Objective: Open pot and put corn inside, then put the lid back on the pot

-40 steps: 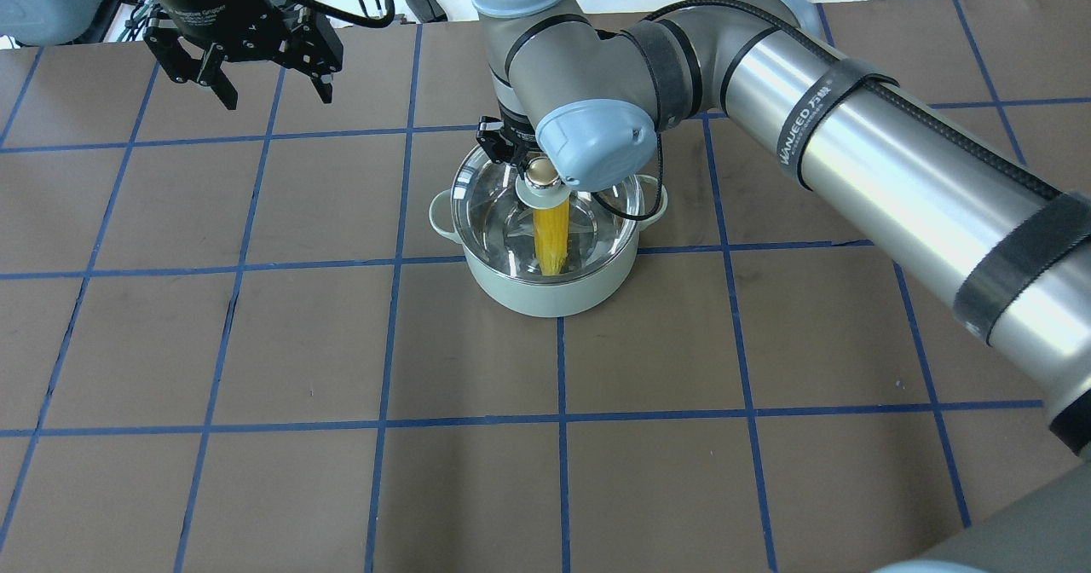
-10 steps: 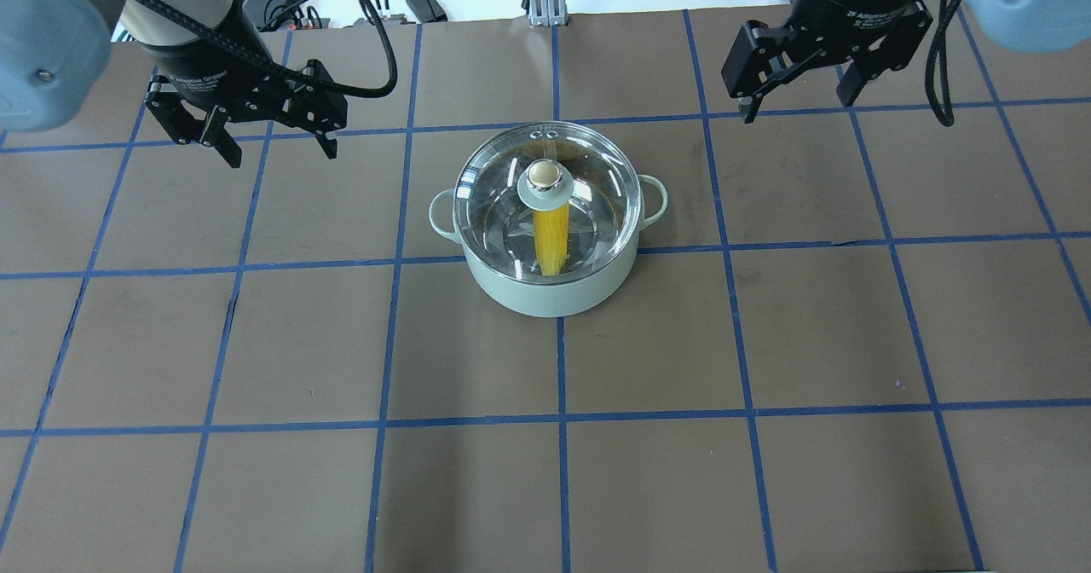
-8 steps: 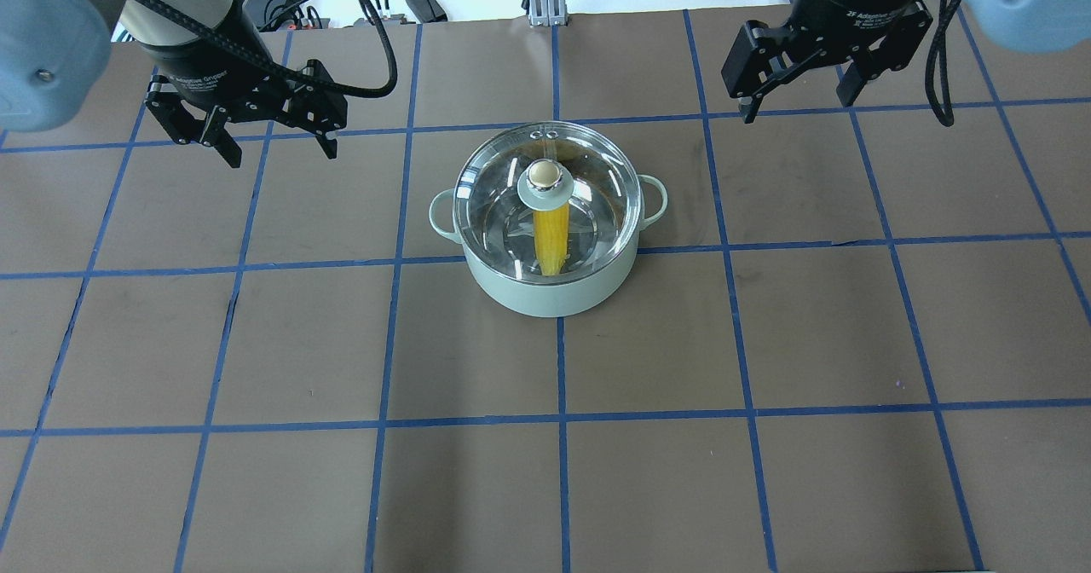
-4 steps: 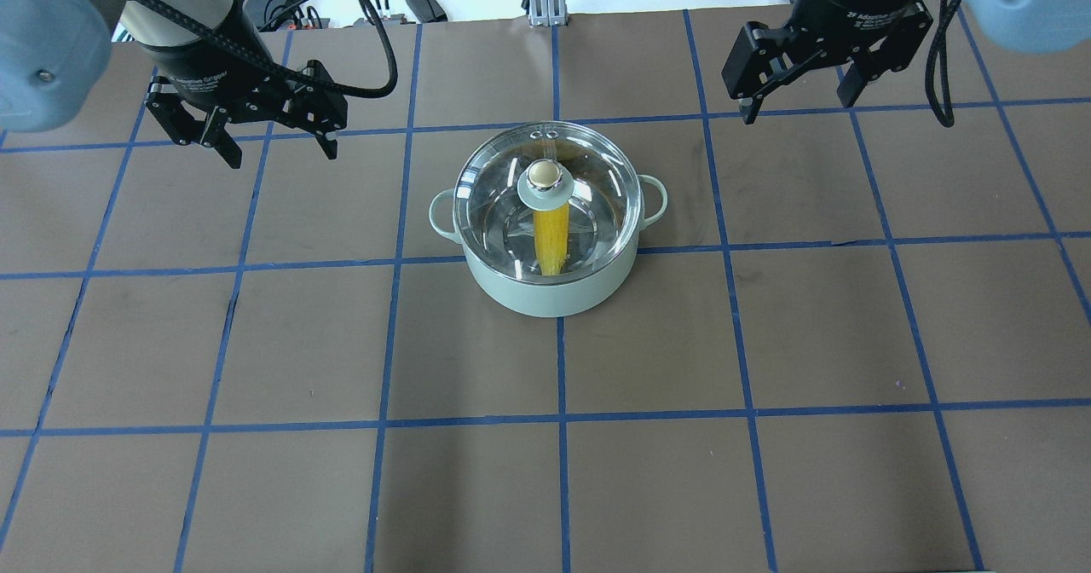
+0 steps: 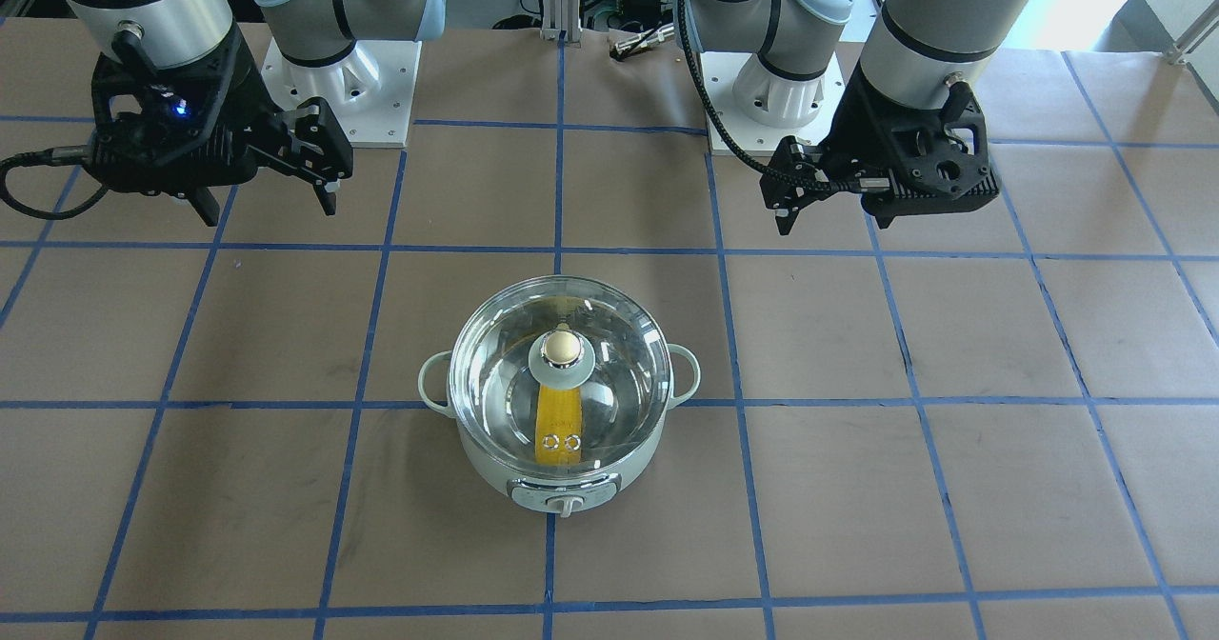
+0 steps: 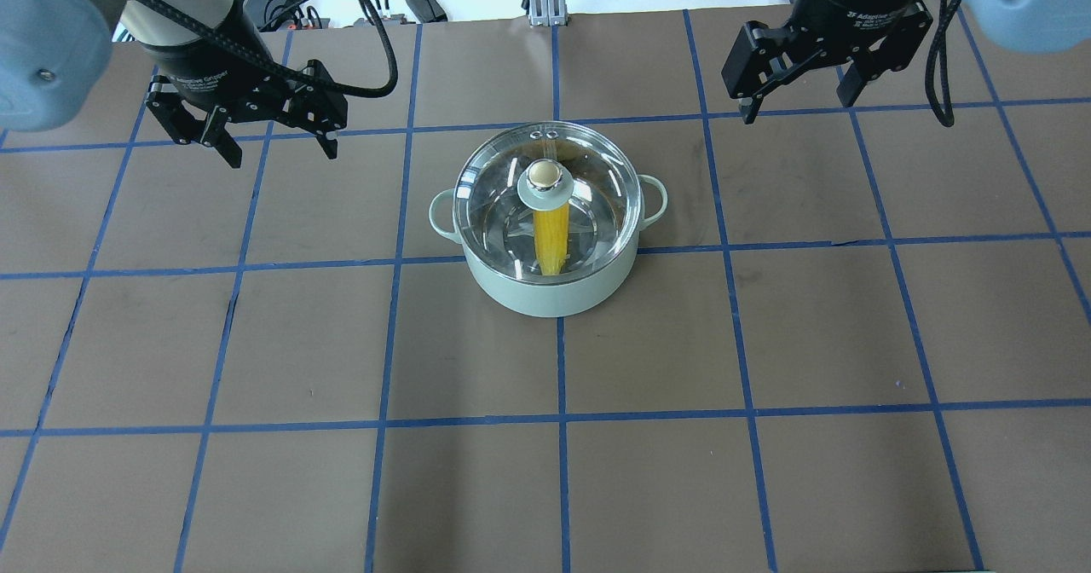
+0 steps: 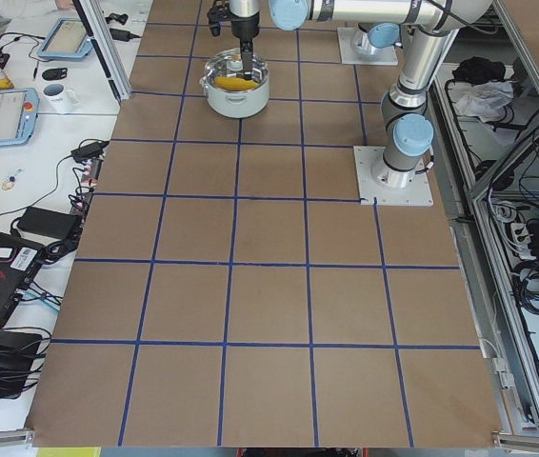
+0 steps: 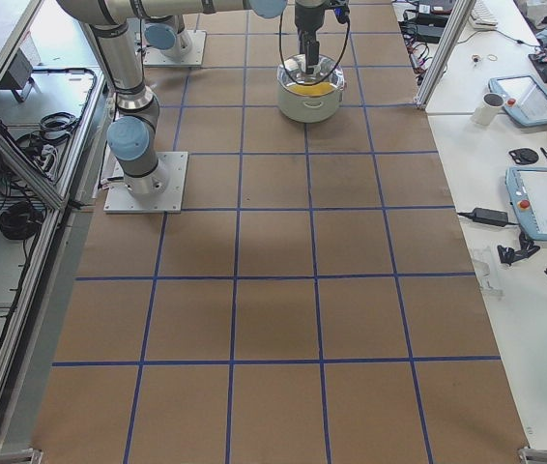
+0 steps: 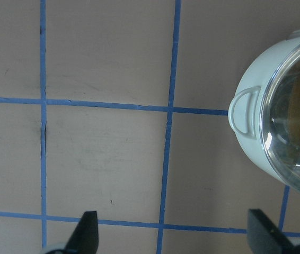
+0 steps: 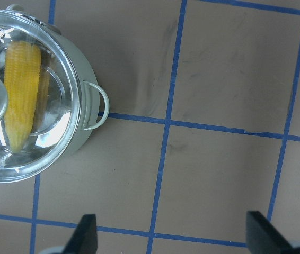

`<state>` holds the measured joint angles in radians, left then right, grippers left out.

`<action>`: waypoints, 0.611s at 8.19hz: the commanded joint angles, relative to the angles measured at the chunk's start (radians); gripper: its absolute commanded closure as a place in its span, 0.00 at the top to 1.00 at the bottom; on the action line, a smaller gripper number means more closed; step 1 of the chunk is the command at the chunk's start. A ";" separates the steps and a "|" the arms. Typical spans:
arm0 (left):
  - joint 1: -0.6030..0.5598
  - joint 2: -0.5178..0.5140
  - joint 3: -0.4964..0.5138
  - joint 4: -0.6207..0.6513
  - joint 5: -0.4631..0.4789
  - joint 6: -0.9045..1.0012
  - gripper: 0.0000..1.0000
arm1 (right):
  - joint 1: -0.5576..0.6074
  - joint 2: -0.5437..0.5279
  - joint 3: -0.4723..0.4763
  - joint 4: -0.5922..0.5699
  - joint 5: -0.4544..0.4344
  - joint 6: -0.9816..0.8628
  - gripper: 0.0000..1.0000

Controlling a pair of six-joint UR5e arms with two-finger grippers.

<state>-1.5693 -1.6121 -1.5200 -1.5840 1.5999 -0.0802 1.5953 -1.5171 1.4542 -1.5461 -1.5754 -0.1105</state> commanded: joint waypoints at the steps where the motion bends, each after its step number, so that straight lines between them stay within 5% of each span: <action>1: 0.000 0.000 0.000 0.001 0.000 0.000 1.00 | 0.000 0.000 0.000 -0.002 0.002 0.000 1.00; 5: 0.000 -0.002 0.000 0.001 0.000 -0.007 1.00 | 0.002 0.000 0.000 -0.005 0.005 0.002 1.00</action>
